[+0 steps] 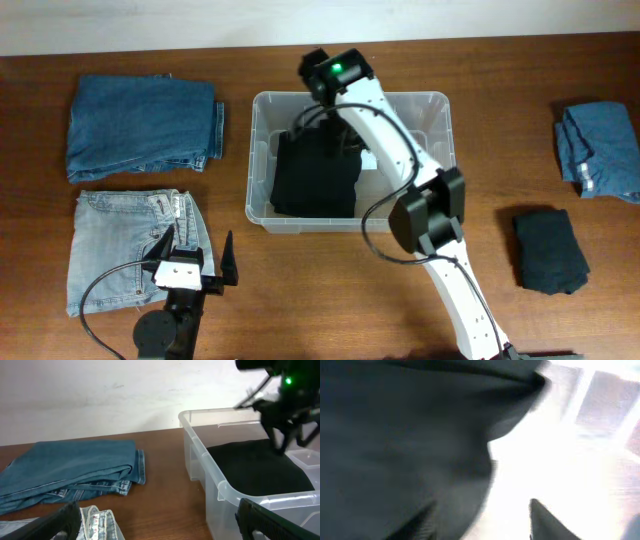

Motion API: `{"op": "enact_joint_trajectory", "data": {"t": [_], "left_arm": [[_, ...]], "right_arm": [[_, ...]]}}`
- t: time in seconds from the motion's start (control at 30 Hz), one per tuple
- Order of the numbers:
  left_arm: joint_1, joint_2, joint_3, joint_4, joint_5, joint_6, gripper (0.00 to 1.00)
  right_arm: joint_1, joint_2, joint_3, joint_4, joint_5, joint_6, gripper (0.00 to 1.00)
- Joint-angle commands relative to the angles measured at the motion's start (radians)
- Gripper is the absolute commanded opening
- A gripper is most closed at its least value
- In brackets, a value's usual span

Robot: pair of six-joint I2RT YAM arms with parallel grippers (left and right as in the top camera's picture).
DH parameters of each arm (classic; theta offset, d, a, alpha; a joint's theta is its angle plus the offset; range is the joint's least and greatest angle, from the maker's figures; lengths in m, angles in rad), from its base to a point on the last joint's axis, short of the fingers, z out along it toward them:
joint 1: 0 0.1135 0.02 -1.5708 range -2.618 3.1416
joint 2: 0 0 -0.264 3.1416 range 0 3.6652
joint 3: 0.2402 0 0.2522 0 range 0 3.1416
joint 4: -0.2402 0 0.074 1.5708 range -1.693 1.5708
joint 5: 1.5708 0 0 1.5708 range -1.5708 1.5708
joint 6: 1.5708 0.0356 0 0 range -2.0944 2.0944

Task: Pack container
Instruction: 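Lower the black garment into the bin's left side and release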

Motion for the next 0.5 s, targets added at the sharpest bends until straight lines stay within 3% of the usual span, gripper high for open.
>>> {"op": "enact_joint_trajectory", "data": {"t": [0.0,0.17,0.47], "left_arm": [[0.006,-0.005,-0.001,-0.008,0.004,0.016,1.0],[0.006,-0.005,-0.001,-0.008,0.004,0.016,0.99],[0.006,-0.005,-0.001,-0.008,0.004,0.016,0.99]], "right_arm": [[-0.049,-0.005,-0.052,0.01,0.026,-0.004,0.35],[-0.058,-0.005,-0.094,0.074,-0.037,-0.005,0.22],[-0.029,-0.005,-0.247,0.187,-0.085,0.002,0.19]]}}
